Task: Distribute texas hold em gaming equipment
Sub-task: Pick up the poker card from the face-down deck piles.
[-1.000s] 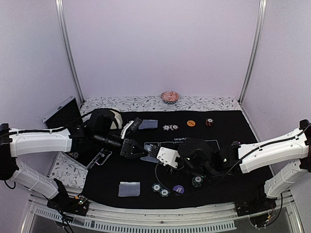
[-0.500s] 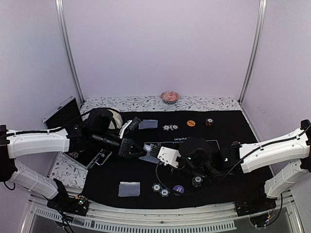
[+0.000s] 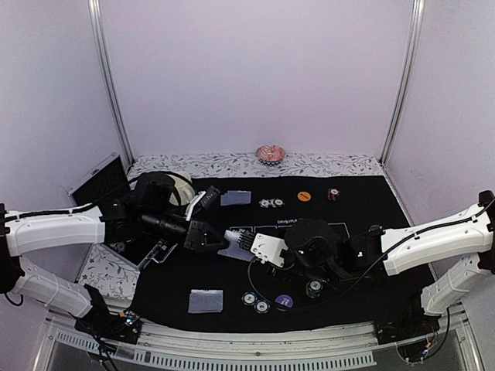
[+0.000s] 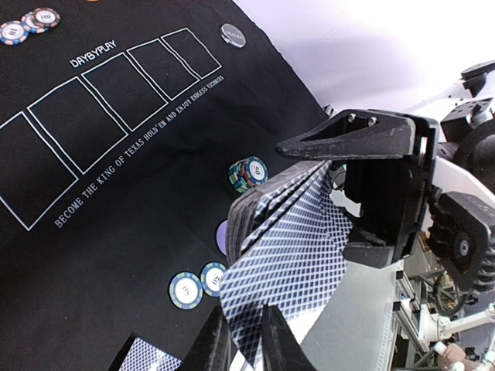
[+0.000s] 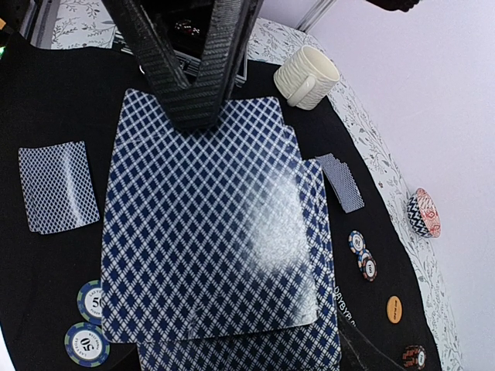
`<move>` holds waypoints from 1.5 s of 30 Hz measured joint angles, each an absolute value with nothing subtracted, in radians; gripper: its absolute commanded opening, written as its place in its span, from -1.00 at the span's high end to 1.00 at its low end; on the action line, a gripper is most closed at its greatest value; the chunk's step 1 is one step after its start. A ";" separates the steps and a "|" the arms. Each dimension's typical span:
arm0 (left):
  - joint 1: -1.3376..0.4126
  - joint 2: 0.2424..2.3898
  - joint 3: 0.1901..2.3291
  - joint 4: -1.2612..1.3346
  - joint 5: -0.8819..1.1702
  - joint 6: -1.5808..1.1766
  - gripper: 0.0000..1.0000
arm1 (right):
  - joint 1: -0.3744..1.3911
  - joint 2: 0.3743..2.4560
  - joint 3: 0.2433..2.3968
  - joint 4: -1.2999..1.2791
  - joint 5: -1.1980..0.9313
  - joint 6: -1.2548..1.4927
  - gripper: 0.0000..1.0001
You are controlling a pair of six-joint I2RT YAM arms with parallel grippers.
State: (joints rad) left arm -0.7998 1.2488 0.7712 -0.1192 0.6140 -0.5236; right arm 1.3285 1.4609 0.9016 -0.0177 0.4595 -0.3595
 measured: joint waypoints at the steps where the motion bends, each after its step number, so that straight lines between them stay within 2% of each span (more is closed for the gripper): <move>1: -0.800 1.247 0.769 -0.120 0.614 -0.524 0.66 | 1.328 1.461 0.902 -0.018 0.459 -0.360 -0.12; 15: -0.793 1.206 0.753 -0.129 0.622 -0.525 1.00 | 1.328 1.461 0.902 -0.019 0.459 -0.360 -0.12; 39: -0.764 1.045 0.736 -0.132 0.715 -0.528 1.00 | 1.312 1.461 0.898 -0.018 0.457 -0.355 -0.12; 45: -0.654 0.991 0.772 -0.175 0.706 -0.508 1.00 | 1.308 1.452 0.884 -0.022 0.450 -0.353 -0.12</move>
State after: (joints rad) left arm -0.6540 0.9909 0.7719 -0.1745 0.7055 -0.5083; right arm 1.3079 1.4517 0.8845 -0.0223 0.4503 -0.3531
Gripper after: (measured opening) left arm 0.006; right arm 0.563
